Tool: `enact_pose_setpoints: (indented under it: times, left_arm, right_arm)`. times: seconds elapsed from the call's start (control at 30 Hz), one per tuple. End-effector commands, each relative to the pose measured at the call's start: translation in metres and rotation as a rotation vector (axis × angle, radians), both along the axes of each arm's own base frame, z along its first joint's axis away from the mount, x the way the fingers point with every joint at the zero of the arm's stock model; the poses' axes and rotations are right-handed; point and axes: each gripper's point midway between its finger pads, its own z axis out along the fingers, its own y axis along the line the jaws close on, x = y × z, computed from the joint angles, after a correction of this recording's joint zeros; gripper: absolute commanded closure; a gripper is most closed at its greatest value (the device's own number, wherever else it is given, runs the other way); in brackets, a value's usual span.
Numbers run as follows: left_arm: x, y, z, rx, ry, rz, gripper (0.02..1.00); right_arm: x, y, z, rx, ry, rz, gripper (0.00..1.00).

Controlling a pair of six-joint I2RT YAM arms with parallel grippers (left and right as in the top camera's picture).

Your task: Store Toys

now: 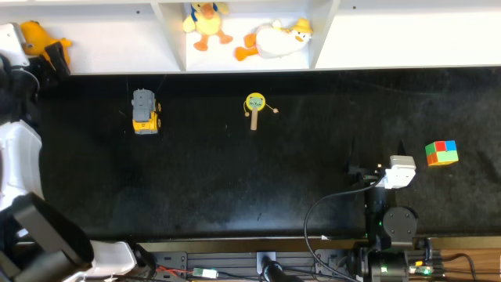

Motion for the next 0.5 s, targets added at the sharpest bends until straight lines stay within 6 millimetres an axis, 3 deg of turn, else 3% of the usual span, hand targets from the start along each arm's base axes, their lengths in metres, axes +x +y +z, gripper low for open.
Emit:
enact_pose_setpoints:
  times: [0.03, 0.3, 0.5]
  left_arm:
    - [-0.018, -0.009, 0.013, 0.019, -0.027, -0.021, 0.02]
    - [-0.059, -0.015, -0.003, -0.001, 0.004, 0.016, 0.02]
    - [-0.092, -0.034, -0.016, -0.011, 0.021, 0.021, 0.02]
  right_arm:
    - [0.0, 0.001, -0.003, 0.004, -0.003, 0.003, 0.005]
    - [0.0, 0.001, -0.003, 0.005, -0.003, 0.003, 0.005]
    - [0.0, 0.001, -0.003, 0.004, -0.003, 0.003, 0.005]
